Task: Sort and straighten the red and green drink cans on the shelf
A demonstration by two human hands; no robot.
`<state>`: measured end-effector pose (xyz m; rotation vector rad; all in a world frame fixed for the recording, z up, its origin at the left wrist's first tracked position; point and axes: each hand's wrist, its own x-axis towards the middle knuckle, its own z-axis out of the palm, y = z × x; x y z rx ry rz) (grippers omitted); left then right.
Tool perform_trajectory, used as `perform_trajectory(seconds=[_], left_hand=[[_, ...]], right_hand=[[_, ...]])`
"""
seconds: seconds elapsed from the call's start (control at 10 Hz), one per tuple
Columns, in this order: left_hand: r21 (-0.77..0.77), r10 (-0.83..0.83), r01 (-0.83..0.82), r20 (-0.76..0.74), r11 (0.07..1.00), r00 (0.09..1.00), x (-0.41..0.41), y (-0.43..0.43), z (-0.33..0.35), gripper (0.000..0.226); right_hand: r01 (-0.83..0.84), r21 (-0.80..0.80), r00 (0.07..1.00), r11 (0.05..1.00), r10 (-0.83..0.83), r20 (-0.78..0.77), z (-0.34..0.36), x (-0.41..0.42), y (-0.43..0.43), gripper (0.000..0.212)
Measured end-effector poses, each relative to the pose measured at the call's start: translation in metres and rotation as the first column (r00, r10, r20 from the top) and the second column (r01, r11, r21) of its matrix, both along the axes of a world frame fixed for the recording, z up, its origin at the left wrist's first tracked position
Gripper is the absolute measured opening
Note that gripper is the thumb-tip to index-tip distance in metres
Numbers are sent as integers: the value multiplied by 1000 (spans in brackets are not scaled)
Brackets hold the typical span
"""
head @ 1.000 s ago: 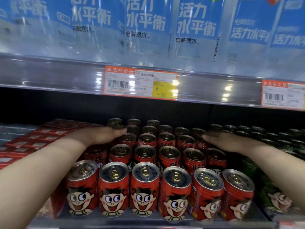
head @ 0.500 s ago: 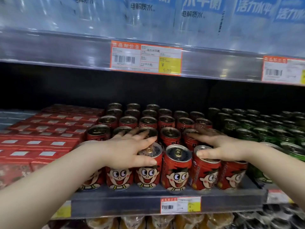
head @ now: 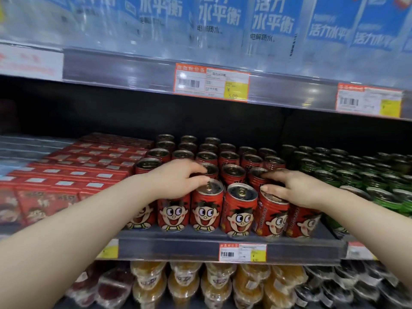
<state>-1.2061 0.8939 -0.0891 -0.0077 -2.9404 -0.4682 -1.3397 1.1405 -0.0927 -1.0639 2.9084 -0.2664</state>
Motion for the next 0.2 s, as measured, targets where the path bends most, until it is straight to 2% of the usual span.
perform_trajectory(seconds=[0.1,0.2], left_hand=[[-96,49,-50,-9,994,999,17,-2,5,53],[-149,100,-104,-37,983,994,31,-4,10,55]], right_hand=[[-18,-47,998,999,15,-62,11,6,6,55],[-9,-280,990,960,-30,-135,16,20,34,44]])
